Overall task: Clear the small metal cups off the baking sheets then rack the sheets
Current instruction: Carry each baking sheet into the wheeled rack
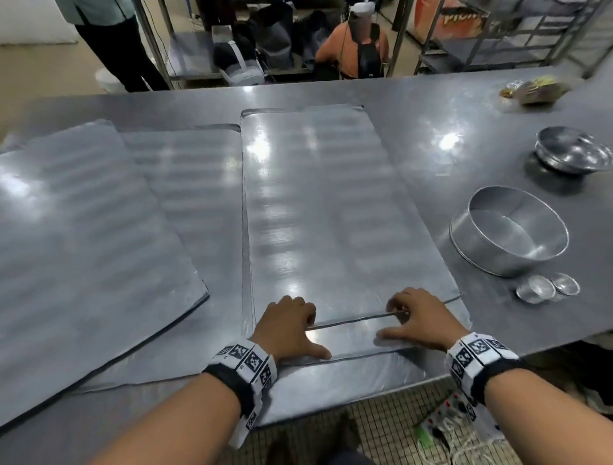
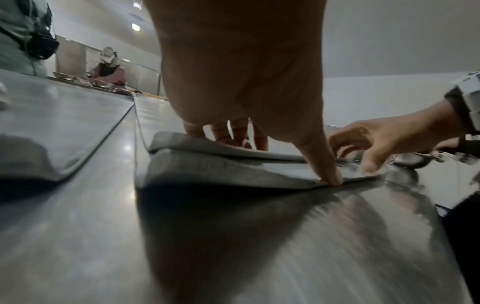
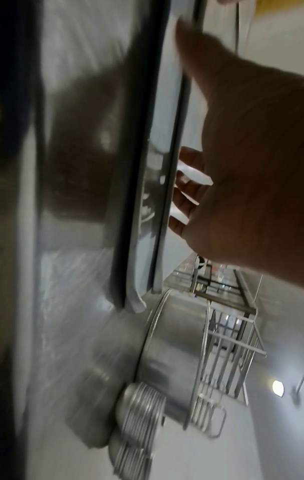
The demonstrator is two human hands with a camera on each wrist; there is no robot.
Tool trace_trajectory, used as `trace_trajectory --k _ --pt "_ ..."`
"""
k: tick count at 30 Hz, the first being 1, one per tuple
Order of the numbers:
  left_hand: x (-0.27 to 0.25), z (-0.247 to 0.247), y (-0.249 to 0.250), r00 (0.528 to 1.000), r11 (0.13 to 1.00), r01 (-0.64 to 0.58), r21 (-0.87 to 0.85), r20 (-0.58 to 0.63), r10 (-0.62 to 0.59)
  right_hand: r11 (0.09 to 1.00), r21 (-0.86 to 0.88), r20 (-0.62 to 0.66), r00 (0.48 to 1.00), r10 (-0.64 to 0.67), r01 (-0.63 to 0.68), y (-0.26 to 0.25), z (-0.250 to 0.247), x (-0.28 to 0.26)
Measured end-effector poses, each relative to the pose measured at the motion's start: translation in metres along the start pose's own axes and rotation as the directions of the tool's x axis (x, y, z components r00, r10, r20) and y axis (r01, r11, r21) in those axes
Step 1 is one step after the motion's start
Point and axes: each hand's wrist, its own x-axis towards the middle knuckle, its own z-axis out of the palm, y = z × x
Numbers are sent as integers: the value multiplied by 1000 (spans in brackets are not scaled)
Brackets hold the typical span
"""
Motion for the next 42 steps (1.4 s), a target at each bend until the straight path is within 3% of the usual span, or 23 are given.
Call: trace_trajectory --k 4,9,13,18,23,28,30,32,34,37,42 --pt "-10 15 3 997 999 -19 -47 -75 15 994 -79 12 997 -70 71 5 6 -10" --pt "-25 26 8 991 993 -31 -110 -132 16 988 -58 -14 989 -147 146 7 13 -17" --pt "-45 44 23 974 989 48 -138 -214 -77 969 -49 9 970 -243 243 15 22 -29" --pt "-59 61 44 913 965 209 -156 -322 -250 961 -48 -84 957 -276 273 16 33 -40" --pt "-73 76 63 895 938 267 -220 -306 -326 948 -98 -4 952 -305 303 21 24 -57" --pt "-92 80 68 888 886 340 -315 -202 -412 943 -83 128 942 -309 321 34 21 -74" --pt "-99 80 57 851 843 376 -384 -218 -478 970 -31 59 969 -241 243 47 16 -74" --pt "-106 83 45 782 805 464 -370 -255 -569 998 -42 -166 985 -44 38 73 13 -71" --pt "-113 87 35 710 737 541 -404 -250 -658 973 -26 -280 936 214 -230 98 13 -74" --pt "-117 90 31 691 699 528 -483 -234 -684 902 87 -195 880 432 -423 112 27 -80" --pt "-119 87 28 685 655 481 -582 -217 -695 865 187 -178 850 496 -466 106 39 -83"
